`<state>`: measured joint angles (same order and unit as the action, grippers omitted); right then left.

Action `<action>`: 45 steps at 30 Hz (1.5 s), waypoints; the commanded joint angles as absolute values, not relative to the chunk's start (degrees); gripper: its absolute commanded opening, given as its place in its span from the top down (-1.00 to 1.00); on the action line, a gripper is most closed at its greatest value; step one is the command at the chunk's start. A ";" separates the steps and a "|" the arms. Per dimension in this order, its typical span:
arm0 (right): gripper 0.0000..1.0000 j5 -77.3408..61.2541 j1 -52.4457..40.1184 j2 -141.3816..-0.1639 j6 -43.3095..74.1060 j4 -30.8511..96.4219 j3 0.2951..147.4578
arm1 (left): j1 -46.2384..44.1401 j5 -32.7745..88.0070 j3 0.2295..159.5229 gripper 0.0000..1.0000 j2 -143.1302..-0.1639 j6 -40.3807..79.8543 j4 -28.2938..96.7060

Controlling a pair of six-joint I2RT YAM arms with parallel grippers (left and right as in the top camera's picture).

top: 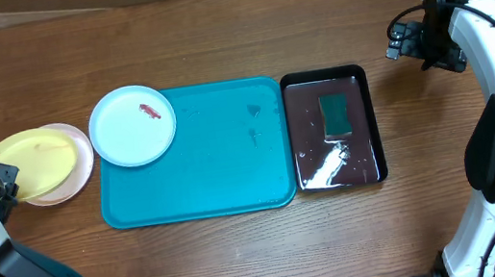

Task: Clean dirty plates on tray and stack at the side
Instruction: 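Carry the yellow plate left and set it on the white plate, then release the yellow plate and grip the light-blue plate's rim with the left gripper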

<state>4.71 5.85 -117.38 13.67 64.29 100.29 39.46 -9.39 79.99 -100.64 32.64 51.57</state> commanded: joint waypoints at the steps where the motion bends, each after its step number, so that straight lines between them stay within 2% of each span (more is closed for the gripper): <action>1: -1.00 4.89 5.65 -117.08 13.91 64.12 101.21 | 39.29 -6.46 80.73 0.92 -102.94 31.16 50.04; 5: -1.00 4.89 5.65 -117.08 13.91 64.12 101.21 | 39.31 -4.73 80.73 0.90 -105.23 29.54 48.82; 8: -1.00 4.89 5.65 -117.08 13.91 64.12 101.23 | 39.31 -4.84 80.73 0.70 -105.65 29.17 48.51; 12: -1.00 4.89 5.65 -117.08 13.91 64.12 101.21 | 39.29 -1.69 80.93 0.04 -105.19 26.30 47.86; 16: -1.00 4.86 5.65 -117.08 13.91 64.12 101.21 | 38.89 15.46 82.24 -0.23 -104.68 16.84 48.12; 17: -1.00 4.89 5.65 -117.08 13.91 64.12 101.23 | 38.48 19.18 82.63 -0.40 -104.66 14.79 48.14; 18: -1.00 4.89 5.65 -117.08 13.91 64.12 101.21 | 37.91 21.32 83.07 -0.72 -104.66 13.63 48.21; 19: -1.00 4.89 5.65 -117.08 13.91 64.12 101.23 | 37.26 22.24 83.44 -0.91 -104.66 12.99 48.49; 21: -1.00 4.89 5.65 -117.08 13.91 64.12 101.21 | 35.53 22.02 83.85 -0.78 -104.66 11.11 48.82; 26: -1.00 4.86 5.65 -117.08 13.91 64.12 101.21 | 29.54 14.50 83.77 -0.12 -104.86 9.34 48.25; 30: -1.00 4.86 5.65 -117.08 13.91 64.12 101.23 | 24.38 6.72 83.68 -0.05 -104.95 9.19 47.09; 34: -1.00 4.89 5.65 -117.08 13.91 64.12 101.21 | 20.93 2.50 83.61 0.22 -105.16 9.19 45.34; 45: -1.00 4.89 5.65 -117.08 13.91 64.12 101.23 | 19.53 3.20 83.61 0.21 -110.02 5.41 41.45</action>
<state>4.71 5.85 -117.38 13.67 64.25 100.29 19.68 3.79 82.67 -107.33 8.27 42.13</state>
